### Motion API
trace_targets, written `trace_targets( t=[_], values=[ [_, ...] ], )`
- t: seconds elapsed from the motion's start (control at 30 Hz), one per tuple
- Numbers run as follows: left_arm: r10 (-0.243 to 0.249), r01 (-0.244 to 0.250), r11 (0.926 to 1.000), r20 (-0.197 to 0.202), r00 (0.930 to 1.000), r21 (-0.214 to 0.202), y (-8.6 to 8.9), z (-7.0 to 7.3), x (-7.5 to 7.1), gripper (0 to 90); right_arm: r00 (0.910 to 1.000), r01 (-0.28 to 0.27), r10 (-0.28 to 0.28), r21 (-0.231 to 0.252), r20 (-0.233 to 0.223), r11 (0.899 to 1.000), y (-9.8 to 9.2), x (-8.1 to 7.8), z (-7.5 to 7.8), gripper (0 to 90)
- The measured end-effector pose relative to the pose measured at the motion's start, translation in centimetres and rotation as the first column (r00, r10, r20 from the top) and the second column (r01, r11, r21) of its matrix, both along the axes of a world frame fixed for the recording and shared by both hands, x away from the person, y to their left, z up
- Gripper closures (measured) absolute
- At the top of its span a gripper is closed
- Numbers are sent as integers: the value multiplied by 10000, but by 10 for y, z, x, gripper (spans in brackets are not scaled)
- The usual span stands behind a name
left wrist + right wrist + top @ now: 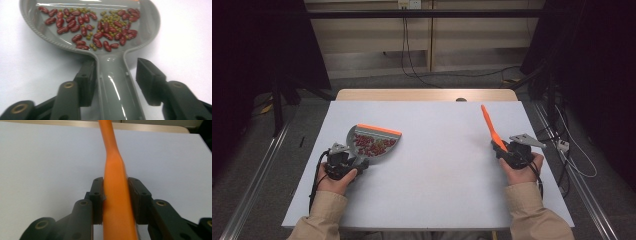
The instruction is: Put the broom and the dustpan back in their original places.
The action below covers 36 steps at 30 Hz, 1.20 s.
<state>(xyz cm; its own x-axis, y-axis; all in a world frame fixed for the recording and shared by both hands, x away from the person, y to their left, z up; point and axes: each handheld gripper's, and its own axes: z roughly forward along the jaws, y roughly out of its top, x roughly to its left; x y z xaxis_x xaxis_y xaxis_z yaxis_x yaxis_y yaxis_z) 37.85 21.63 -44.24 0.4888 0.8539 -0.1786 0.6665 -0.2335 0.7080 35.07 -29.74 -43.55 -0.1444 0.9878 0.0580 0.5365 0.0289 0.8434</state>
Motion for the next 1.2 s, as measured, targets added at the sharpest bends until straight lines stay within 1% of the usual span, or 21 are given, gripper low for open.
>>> trace_targets(
  t=[0.03,0.07,0.13,0.23,0.3,0.37,0.4,0.43,0.5,0.57,0.63,0.7,0.73,0.77,0.8,0.87,0.9,0.97,1.07,1.1,1.2],
  values=[
    [-58,58,9999,-30,10000,-134,-1,0,-1,476,9999,-137,137,146,5,9998,3,0,0,633],
    [-143,142,9996,-40,9999,-258,-2,0,-2,460,9996,-285,284,432,32,9987,5,0,0,623],
    [-313,309,9986,-89,9995,-419,-5,0,-5,428,9980,-633,620,1033,153,9926,10,-1,0,604],
    [-764,753,9949,-139,9970,-672,-9,1,-8,358,9934,-1118,1077,1226,393,9861,18,-4,2,568],
    [-833,823,9941,-114,9965,-710,-11,1,-10,335,9896,-1408,1352,1346,501,9808,20,-6,3,535],
    [-931,916,9911,-107,9956,-965,-10,1,-11,269,9865,-1616,1563,1403,480,9768,21,-6,2,474],
    [-980,972,9897,-30,9952,-1051,-10,2,-12,241,9857,-1675,1628,1463,434,9750,21,-6,1,466],
    [-996,1005,9887,141,9949,-1113,-9,3,-14,222,9844,-1759,1725,1462,357,9735,21,-7,1,461],
    [-1027,1068,9863,384,9940,-1259,-8,5,-15,187,9812,-1931,1895,1554,374,9688,21,-10,0,429],
    [-1038,1111,9844,597,9928,-1366,-6,7,-16,154,9793,-2025,1998,1532,335,9672,21,-13,-1,409],
    [-1108,1223,9819,854,9902,-1446,-5,8,-17,143,9776,-2107,2072,1647,382,9636,20,-17,-1,390],
    [-1198,1336,9798,979,9880,-1490,-4,9,-18,140,9746,-2237,2186,1685,482,9600,20,-21,-1,376],
    [-1243,1408,9778,1113,9860,-1550,-3,10,-19,134,9740,-2263,2215,1706,472,9590,20,-23,0,365],
    [-1309,1486,9768,1196,9842,-1540,-2,11,-19,128,9730,-2302,2245,1601,531,9599,20,-25,-1,352],
    [-1444,1637,9753,1323,9806,-1484,-1,12,-20,125,9720,-2343,2286,1590,534,9591,19,-26,-1,340],
    [-1518,1759,9713,1520,9766,-1599,1,13,-21,112,9716,-2360,2291,1641,601,9578,18,-29,-2,332],
    [-1530,1774,9714,1551,9760,-1580,2,14,-22,108,9714,-2363,2293,1628,608,9579,17,-31,-2,327],
    [-1542,1832,9684,1706,9732,-1693,5,14,-24,102,9713,-2365,2286,1643,655,9576,15,-35,-2,325],
    [-1654,1955,9668,1802,9696,-1648,6,14,-28,98,9709,-2377,2296,1595,674,9582,14,-40,-1,323],
    [-1727,2044,9638,1829,9678,-1712,6,14,-28,98,9700,-2412,2330,1574,689,9576,14,-41,-1,323],
    [-1885,2207,9611,1899,9635,-1659,7,13,-30,97,9675,-2509,2429,1448,710,9571,14,-44,-2,321]
  ],
)
